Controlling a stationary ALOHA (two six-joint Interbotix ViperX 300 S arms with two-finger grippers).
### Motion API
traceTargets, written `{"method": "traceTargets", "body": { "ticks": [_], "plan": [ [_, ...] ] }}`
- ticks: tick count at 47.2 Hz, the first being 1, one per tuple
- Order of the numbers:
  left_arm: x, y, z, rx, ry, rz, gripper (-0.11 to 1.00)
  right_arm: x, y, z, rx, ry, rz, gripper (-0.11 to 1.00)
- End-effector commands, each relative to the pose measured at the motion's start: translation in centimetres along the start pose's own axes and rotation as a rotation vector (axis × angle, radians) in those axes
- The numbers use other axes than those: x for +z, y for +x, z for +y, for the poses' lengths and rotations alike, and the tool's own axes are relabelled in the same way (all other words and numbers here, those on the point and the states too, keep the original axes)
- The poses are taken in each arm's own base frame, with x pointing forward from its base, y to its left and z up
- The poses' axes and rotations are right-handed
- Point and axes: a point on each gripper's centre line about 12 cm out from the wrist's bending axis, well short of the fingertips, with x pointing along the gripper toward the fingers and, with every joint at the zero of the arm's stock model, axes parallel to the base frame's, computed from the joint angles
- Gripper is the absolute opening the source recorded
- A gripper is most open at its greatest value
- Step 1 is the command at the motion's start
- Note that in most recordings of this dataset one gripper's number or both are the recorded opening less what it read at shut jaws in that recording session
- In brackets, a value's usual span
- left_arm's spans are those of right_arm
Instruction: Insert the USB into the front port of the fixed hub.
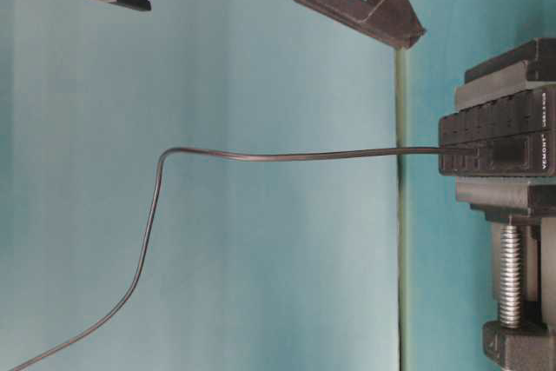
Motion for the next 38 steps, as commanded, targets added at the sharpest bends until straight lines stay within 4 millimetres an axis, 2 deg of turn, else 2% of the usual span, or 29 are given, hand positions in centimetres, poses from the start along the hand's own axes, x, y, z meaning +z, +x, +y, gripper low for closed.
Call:
{"method": "traceTargets", "body": {
  "ticks": [1, 38],
  "plan": [
    [0.72, -0.01, 0.02, 0.002, -0.001, -0.023, 0.0, 0.81, -0.18, 0.14, 0.009, -0.004, -0.036, 0.79],
    [0.6, 0.0, 0.02, 0.002, -0.036, -0.02, 0.0, 0.85, 0.0, 0.43, 0.022, -0.012, -0.058, 0.79]
  ]
}}
